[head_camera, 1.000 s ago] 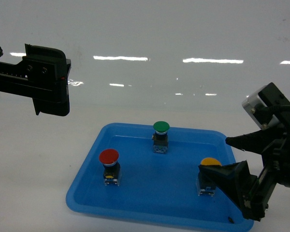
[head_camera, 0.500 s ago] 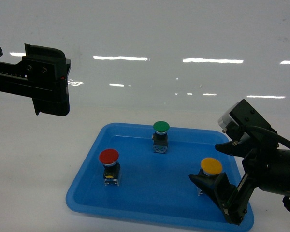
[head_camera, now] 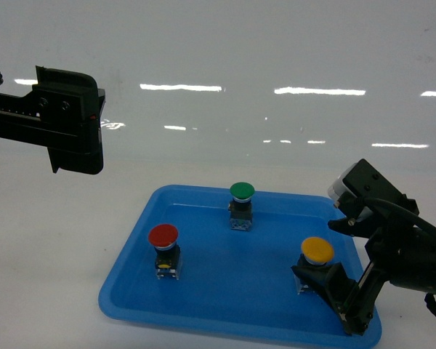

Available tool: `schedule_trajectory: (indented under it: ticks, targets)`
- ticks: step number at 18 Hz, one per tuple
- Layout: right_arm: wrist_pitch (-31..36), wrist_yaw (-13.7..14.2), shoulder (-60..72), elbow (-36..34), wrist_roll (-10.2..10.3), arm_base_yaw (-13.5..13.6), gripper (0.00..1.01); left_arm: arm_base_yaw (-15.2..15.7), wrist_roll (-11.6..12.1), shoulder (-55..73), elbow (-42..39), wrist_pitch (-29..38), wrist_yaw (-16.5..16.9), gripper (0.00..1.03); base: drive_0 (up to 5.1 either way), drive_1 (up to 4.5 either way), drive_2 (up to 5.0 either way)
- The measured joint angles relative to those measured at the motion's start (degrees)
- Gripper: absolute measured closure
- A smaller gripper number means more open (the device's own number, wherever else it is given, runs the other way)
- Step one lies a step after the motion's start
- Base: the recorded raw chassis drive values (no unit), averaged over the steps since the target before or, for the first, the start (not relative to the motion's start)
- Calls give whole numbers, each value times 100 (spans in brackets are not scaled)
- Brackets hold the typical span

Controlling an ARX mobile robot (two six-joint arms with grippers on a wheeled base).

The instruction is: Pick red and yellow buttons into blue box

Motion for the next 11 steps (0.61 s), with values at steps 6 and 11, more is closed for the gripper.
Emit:
schedule_trajectory:
  ticks: [6, 11]
  targets:
    - [-138, 7, 247, 96, -92, 4, 3, 0, 0, 0, 0, -2, 0, 5, 0, 0, 0]
    - [-251, -15, 271, 195, -98, 4, 3, 0, 0, 0, 0, -2, 0, 5, 0, 0, 0]
